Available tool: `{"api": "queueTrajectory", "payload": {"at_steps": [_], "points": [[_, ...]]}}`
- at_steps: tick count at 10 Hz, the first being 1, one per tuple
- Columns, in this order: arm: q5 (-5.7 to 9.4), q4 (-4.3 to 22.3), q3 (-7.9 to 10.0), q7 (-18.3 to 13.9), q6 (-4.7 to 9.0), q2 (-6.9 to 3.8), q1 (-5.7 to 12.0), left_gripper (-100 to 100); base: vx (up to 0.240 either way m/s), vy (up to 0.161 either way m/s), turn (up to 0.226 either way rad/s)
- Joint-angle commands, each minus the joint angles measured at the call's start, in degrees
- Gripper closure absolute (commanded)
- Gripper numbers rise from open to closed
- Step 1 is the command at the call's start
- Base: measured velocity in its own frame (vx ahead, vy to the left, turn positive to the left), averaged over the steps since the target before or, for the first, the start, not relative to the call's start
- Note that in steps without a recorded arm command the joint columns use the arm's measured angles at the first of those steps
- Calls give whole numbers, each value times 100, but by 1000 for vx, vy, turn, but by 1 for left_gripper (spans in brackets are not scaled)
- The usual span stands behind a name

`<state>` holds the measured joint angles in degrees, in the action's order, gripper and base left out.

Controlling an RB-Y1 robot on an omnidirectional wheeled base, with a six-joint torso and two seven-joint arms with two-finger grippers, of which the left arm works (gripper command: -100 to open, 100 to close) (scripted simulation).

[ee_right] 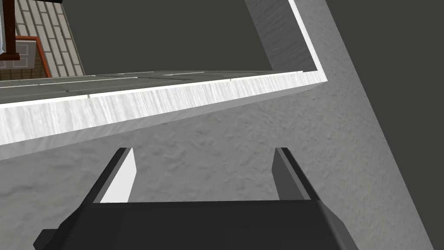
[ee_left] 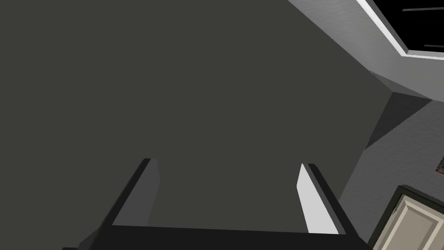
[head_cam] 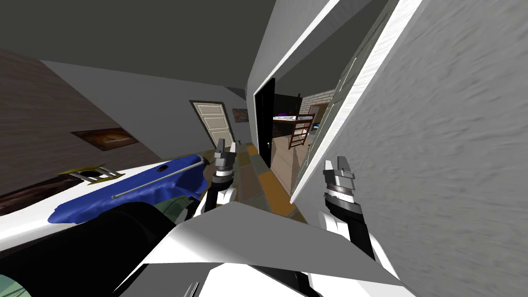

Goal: Push the door open

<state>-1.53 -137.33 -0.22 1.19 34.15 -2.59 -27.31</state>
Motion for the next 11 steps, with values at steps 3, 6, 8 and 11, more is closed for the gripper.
{"api": "queueTrajectory", "payload": {"at_steps": [3,6,8,11], "points": [[-46,307,-85,-56,40,-59,111,-100,73,22,-21],[-111,736,-203,-133,96,-124,266,-100,182,70,-27],[-145,959,-264,-174,125,-154,346,-100,136,66,-22],[-213,1412,-389,-256,185,-201,510,-100,157,67,-33]]}}
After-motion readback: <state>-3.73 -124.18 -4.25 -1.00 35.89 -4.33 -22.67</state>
